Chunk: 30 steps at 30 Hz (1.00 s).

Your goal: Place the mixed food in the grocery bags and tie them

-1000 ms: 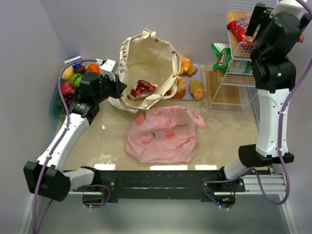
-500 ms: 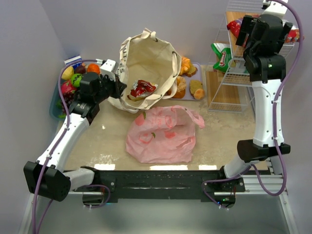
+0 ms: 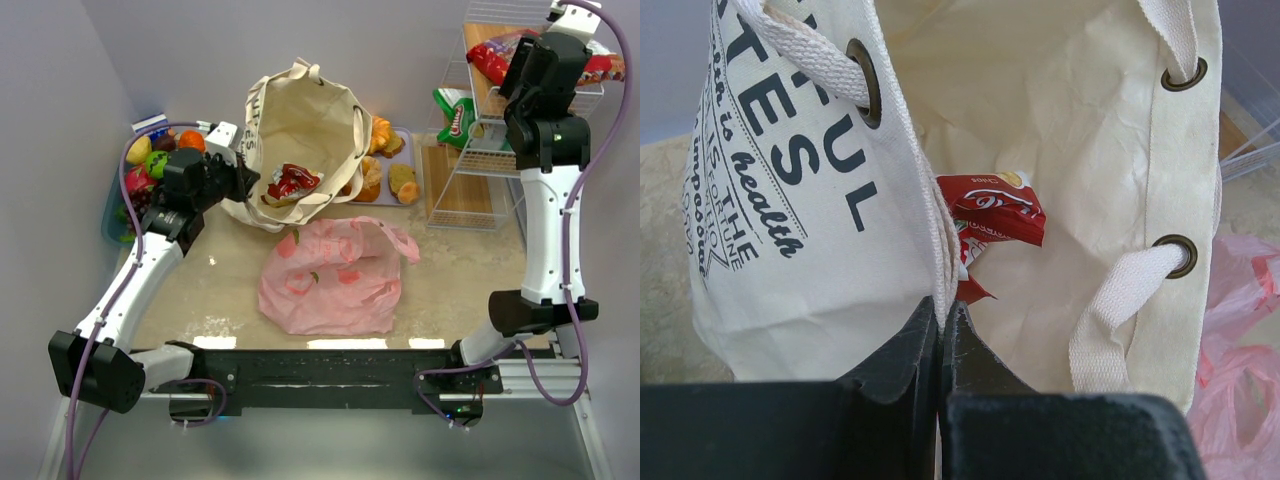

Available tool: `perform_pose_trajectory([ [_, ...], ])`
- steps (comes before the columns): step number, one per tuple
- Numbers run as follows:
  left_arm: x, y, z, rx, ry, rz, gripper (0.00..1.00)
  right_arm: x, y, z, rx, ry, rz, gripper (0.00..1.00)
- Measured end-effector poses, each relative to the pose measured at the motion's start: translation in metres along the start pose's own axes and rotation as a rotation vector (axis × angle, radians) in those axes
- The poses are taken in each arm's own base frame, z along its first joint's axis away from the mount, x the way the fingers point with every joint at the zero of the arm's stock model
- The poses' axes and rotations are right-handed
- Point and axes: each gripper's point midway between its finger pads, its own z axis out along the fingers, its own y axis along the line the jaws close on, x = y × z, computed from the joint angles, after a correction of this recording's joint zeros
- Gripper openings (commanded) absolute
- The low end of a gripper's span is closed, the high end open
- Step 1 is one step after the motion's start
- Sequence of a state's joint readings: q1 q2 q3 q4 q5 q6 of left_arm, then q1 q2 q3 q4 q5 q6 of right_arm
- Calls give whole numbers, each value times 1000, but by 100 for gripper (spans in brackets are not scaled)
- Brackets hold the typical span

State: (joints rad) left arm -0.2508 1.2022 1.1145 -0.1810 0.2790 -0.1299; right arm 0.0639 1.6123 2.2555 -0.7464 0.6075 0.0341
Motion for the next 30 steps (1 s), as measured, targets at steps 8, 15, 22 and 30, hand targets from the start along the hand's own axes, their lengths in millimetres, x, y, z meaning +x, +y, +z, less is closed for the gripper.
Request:
perform_pose_trajectory([
  [8, 0, 0, 0, 0, 0, 0, 0, -10, 1, 1, -18, -24, 8, 18],
  [15, 0, 0, 0, 2, 0, 0, 0, -38, 8, -1, -75, -100, 10, 0],
  [22, 0, 0, 0, 2, 0, 0, 0, -79, 50, -3, -292, -255, 102, 0],
  [30, 0, 0, 0, 2, 0, 0, 0, -128, 112, -16, -607, -427, 273, 0],
])
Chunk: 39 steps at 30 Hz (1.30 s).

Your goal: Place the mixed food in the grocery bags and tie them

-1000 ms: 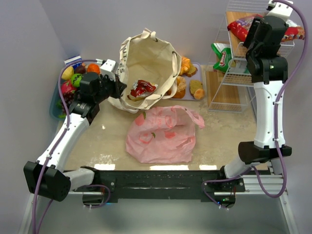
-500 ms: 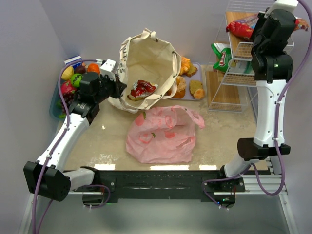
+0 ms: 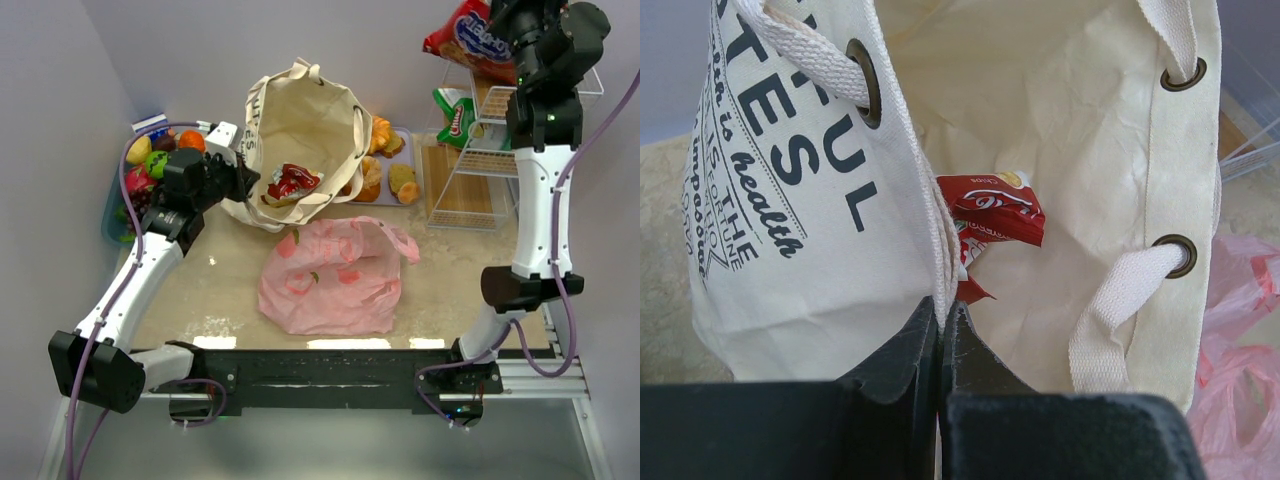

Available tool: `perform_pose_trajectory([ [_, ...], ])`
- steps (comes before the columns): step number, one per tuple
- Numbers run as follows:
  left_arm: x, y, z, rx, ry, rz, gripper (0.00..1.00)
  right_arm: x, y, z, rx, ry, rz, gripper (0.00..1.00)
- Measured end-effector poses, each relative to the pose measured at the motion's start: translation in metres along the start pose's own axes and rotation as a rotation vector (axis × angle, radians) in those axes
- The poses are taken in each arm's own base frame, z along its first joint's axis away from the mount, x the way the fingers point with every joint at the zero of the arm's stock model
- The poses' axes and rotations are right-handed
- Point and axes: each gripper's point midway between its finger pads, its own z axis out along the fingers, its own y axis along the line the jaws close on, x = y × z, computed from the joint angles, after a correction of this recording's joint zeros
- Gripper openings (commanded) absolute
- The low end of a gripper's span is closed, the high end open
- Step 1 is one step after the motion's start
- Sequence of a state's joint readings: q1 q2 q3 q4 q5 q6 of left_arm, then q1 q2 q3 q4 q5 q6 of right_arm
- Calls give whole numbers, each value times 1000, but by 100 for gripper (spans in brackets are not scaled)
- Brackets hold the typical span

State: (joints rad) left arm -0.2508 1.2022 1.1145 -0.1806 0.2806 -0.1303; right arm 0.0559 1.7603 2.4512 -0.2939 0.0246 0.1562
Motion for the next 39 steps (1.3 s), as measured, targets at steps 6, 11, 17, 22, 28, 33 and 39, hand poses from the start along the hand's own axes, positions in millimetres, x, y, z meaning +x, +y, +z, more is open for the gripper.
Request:
perform_pose_trajectory([
  [6, 0, 0, 0, -1, 0, 0, 0, -12, 68, 7, -245, -69, 117, 0],
  [11, -1, 0, -1, -4, -3, 1, 0, 17, 153, -24, -452, 11, 190, 0],
  [17, -2, 1, -2, -7, -8, 2, 0, 99, 244, -86, -658, 233, 251, 0],
  [22, -3, 1, -4, -11, -9, 3, 0, 173, 267, -102, -697, 395, 254, 0],
  [28, -4, 4, -7, -33, -13, 5, 0, 215, 263, -86, -635, 435, 211, 0],
  [33, -6, 4, -9, -36, -19, 6, 0, 222, 241, -70, -527, 405, 123, 0],
  [39, -8, 4, -10, -34, -27, 9, 0, 223, 245, -70, -505, 396, 98, 0],
])
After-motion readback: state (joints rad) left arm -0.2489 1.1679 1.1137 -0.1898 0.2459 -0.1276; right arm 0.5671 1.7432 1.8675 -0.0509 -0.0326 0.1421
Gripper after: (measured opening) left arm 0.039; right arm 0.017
